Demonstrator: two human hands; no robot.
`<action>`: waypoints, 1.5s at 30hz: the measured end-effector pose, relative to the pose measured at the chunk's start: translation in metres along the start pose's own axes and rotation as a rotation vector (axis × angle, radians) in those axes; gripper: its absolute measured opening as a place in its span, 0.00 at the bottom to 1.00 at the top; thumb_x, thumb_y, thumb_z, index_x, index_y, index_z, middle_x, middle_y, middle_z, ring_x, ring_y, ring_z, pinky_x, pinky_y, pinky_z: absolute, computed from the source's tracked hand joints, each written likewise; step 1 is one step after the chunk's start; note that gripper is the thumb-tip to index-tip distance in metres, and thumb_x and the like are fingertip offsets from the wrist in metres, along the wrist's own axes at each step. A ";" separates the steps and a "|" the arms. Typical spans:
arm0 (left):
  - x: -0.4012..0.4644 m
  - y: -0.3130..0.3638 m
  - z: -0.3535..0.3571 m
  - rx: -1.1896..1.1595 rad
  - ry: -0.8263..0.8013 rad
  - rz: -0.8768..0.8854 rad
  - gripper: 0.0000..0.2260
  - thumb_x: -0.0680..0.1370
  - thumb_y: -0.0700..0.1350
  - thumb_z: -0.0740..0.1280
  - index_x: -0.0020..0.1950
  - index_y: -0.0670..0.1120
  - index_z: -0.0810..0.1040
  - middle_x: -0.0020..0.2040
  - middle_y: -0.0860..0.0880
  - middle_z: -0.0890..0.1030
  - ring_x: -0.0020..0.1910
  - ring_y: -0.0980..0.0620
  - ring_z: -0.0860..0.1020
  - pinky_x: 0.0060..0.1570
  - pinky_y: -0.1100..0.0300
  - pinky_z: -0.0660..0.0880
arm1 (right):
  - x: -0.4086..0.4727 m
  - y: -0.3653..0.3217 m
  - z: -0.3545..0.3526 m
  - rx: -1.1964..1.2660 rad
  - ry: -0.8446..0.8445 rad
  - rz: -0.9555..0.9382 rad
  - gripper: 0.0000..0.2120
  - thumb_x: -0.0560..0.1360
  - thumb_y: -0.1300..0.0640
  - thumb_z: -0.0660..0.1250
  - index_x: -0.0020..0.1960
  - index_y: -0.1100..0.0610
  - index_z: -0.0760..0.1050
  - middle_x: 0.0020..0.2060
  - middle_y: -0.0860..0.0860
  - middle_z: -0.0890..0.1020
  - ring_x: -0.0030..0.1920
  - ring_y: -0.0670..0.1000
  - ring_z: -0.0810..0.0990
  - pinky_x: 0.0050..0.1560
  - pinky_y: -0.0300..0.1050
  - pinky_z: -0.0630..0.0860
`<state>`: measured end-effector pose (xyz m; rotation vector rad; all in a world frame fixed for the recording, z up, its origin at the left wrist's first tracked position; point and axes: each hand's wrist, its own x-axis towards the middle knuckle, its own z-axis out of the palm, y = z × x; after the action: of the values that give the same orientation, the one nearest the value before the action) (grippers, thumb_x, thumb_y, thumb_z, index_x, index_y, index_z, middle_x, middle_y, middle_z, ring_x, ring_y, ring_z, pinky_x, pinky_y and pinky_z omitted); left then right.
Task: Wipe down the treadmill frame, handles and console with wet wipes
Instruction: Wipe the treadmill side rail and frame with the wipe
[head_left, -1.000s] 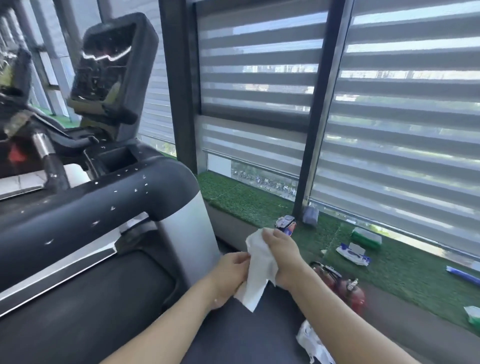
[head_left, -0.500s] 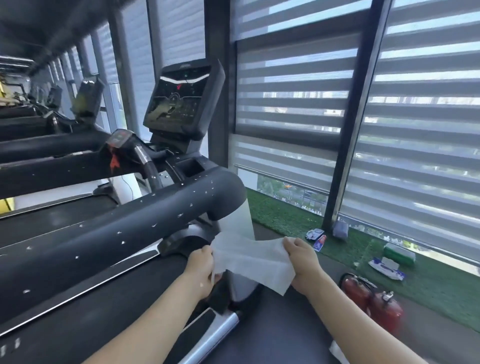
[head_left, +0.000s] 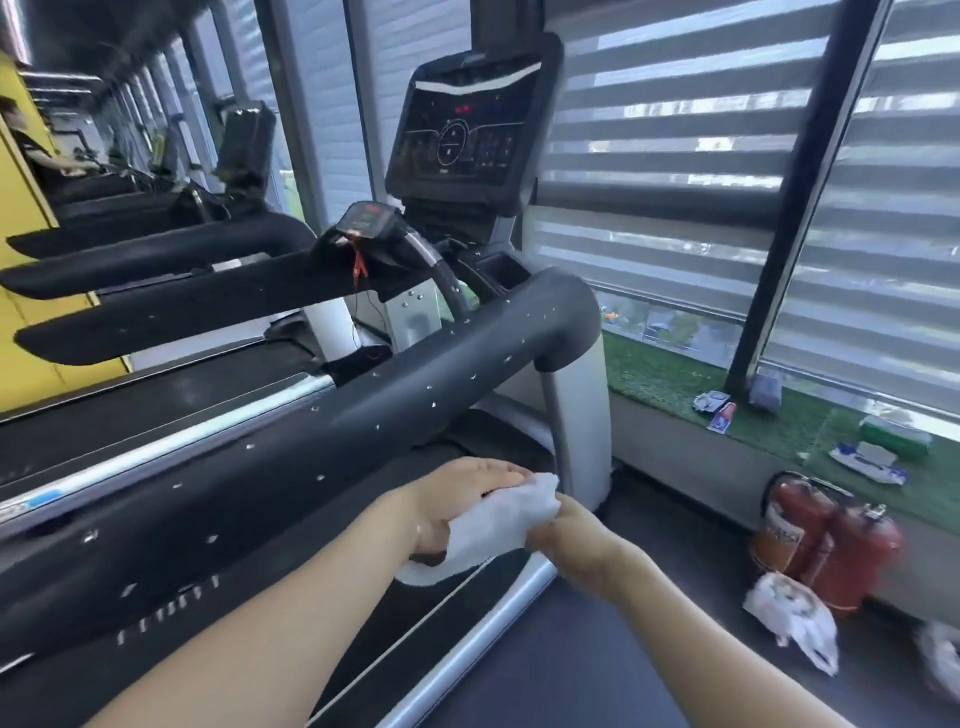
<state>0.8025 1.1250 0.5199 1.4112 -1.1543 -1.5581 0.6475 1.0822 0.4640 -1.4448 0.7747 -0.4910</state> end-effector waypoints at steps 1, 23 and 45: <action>-0.006 0.001 -0.003 -0.042 -0.042 -0.017 0.08 0.80 0.43 0.63 0.53 0.43 0.80 0.44 0.46 0.82 0.40 0.52 0.80 0.43 0.60 0.76 | -0.001 -0.003 0.006 0.063 -0.057 -0.022 0.23 0.70 0.72 0.59 0.59 0.53 0.76 0.53 0.51 0.82 0.58 0.51 0.79 0.61 0.46 0.73; 0.002 0.014 0.002 0.173 0.319 0.080 0.03 0.74 0.41 0.71 0.47 0.43 0.81 0.47 0.45 0.82 0.42 0.51 0.78 0.45 0.60 0.73 | -0.032 -0.054 -0.032 -0.008 0.555 0.069 0.13 0.72 0.71 0.67 0.48 0.54 0.76 0.39 0.55 0.77 0.34 0.53 0.76 0.37 0.45 0.74; 0.022 0.034 0.040 0.212 0.304 0.248 0.04 0.77 0.42 0.68 0.45 0.42 0.77 0.45 0.44 0.80 0.44 0.47 0.77 0.47 0.54 0.74 | -0.056 -0.070 -0.058 -0.463 0.779 -0.057 0.08 0.73 0.58 0.67 0.40 0.59 0.71 0.34 0.52 0.74 0.38 0.53 0.73 0.38 0.43 0.67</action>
<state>0.7582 1.0991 0.5446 1.5133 -1.2768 -1.0334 0.5787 1.0758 0.5449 -1.7079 1.5430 -0.9931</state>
